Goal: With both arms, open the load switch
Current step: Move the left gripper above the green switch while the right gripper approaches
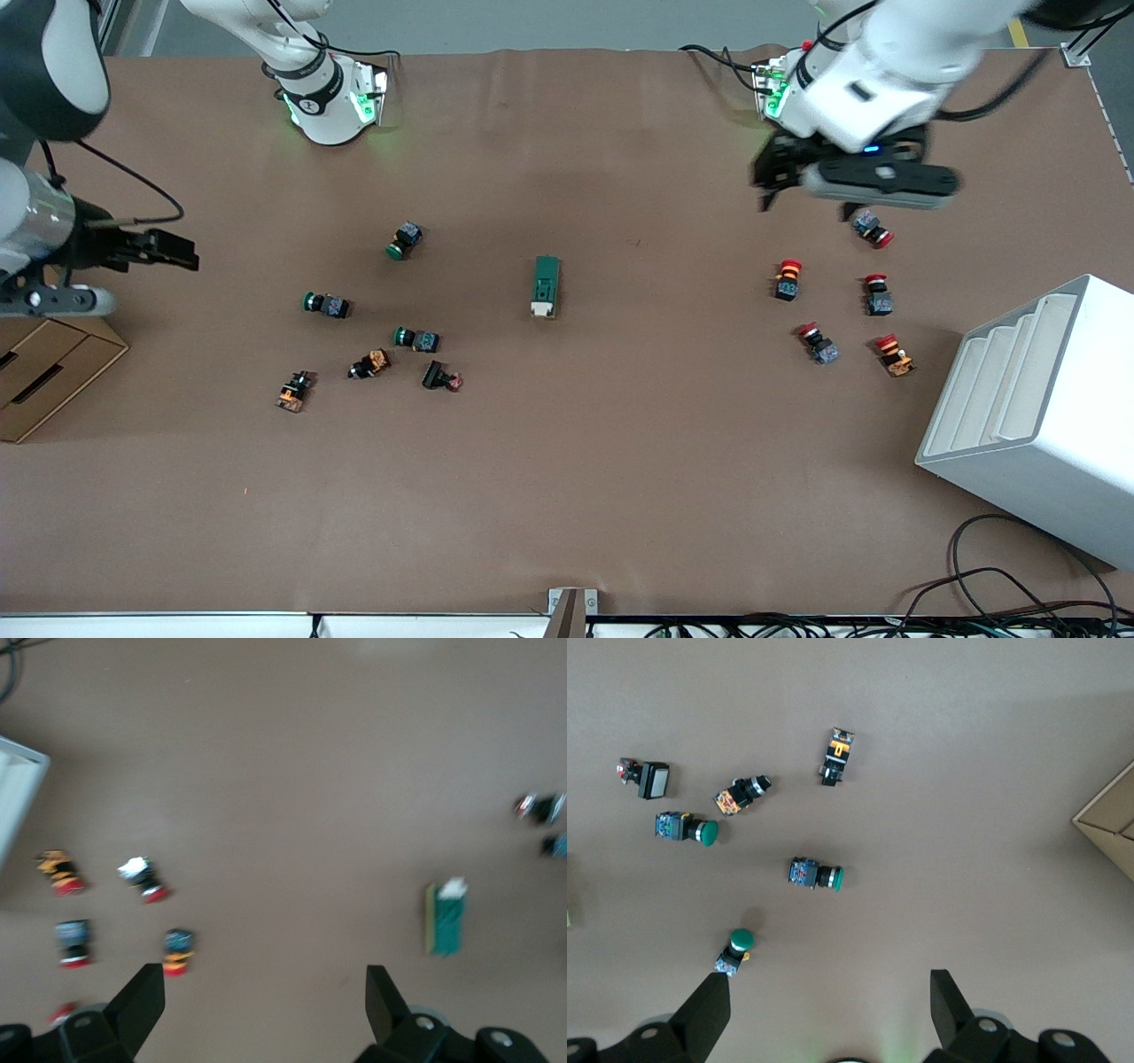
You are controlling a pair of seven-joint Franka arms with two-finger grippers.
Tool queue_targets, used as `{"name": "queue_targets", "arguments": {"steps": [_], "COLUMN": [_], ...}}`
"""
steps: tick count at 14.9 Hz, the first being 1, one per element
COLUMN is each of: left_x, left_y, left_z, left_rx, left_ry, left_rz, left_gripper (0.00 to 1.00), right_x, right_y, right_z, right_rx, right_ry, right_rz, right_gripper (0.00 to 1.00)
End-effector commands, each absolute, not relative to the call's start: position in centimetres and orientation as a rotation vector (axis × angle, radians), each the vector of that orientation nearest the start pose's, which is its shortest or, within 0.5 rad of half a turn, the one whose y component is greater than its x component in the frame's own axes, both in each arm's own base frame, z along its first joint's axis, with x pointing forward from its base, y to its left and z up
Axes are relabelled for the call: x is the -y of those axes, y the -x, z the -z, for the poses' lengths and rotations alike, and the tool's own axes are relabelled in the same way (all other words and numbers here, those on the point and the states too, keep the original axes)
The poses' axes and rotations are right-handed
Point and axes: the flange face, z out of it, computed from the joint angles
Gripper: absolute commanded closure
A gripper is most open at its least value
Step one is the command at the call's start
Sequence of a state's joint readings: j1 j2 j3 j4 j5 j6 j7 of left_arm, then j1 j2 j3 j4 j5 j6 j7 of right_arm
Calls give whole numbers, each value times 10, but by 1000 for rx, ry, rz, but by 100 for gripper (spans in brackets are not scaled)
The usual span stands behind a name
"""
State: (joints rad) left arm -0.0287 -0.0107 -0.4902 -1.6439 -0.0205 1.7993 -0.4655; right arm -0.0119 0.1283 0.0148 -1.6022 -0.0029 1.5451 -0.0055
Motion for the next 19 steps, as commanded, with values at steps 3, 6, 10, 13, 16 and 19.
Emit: {"name": "queue_targets", "arguments": {"steps": [3, 6, 10, 13, 16, 19], "left_x": [362, 404, 469, 508, 538, 560], "left_y": [-448, -421, -397, -373, -341, -311], "left_z": [-576, -541, -481, -427, -376, -327], "left_rx": [177, 325, 347, 462, 495, 453], "left_ry": [3178, 3146, 3121, 3065, 3035, 3016], "left_rz": [329, 398, 500, 616, 690, 763], "left_gripper": [0, 0, 0, 0, 0, 1], "right_x": [-25, -82, -156, -206, -245, -280], "right_y": [-594, -593, -590, -594, -599, -606], "right_z": [-535, -522, -484, -457, -429, -403], "right_rx": [-207, -455, -769, -949, -1153, -1288], "right_ry": [3117, 3101, 3078, 3055, 2932, 2870], "right_rz": [-247, -288, -386, -384, -455, -508], "right_gripper": [0, 0, 0, 0, 0, 0]}}
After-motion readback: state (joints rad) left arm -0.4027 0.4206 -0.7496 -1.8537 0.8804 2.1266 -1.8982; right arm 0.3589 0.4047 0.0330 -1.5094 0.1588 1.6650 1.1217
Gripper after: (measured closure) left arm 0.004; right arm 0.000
